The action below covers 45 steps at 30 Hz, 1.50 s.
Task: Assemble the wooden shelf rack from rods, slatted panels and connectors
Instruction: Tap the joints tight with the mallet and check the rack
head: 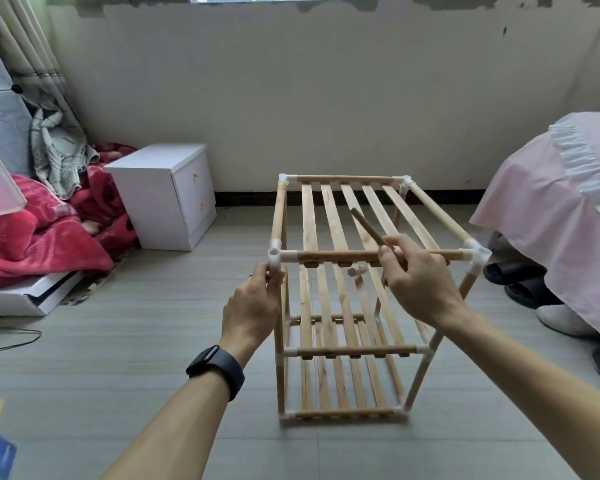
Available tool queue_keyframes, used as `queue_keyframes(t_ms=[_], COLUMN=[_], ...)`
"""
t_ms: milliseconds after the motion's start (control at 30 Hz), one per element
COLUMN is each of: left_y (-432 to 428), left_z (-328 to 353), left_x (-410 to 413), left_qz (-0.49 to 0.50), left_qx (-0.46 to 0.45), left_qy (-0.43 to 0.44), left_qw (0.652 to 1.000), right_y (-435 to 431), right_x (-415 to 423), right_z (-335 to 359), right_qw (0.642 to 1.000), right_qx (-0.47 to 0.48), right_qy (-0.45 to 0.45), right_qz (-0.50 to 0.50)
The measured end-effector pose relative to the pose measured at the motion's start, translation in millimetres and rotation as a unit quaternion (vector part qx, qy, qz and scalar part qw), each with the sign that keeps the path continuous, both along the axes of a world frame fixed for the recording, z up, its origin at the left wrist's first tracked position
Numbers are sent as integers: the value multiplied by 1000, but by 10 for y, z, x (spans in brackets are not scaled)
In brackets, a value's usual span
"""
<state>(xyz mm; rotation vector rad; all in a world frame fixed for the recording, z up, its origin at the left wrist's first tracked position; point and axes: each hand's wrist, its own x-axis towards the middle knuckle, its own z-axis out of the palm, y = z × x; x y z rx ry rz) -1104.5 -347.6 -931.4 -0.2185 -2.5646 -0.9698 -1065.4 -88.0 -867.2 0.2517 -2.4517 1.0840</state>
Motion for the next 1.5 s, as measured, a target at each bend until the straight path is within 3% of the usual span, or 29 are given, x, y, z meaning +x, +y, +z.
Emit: queue_keyframes(t_ms=[167, 433, 533, 567, 633, 733, 833, 933, 1100, 1500], left_y=[-49, -32, 62, 108, 232, 522, 961, 1399, 1815, 2178], left_z=[-48, -51, -60, -80, -175, -341, -576, -844, -1369, -1506], left_x=[-112, -338, -258, -217, -155, -286, -636, -1061, -1716, -2951], left_qz=[0, 46, 109, 98, 2, -111, -140, -126, -98, -66], left_qx=[4, 1, 48, 64, -5, -160, -236, -241, -295, -263], left_qy=[20, 21, 88, 119, 142, 58, -40, -122, -160, -187], left_qw=[1000, 999, 989, 986, 990, 979, 961, 955, 937, 944], right_y=[212, 166, 198, 224, 286, 383, 458, 524, 607, 662], right_x=[-77, -288, -251, -240, -224, -268, -438, -665, -1025, -1530], right_z=[-152, -82, -87, -82, -61, 39, 162, 134, 78, 10], right_qw=[995, 996, 998, 998, 994, 974, 956, 959, 956, 953], right_qx=[87, 66, 61, 64, 70, 97, 180, 219, 216, 227], right_qy=[-29, -49, -27, -1, 60, 147, 134, 35, -31, -10], right_qz=[-26, -15, -16, -28, -64, -139, -192, -177, -198, -201])
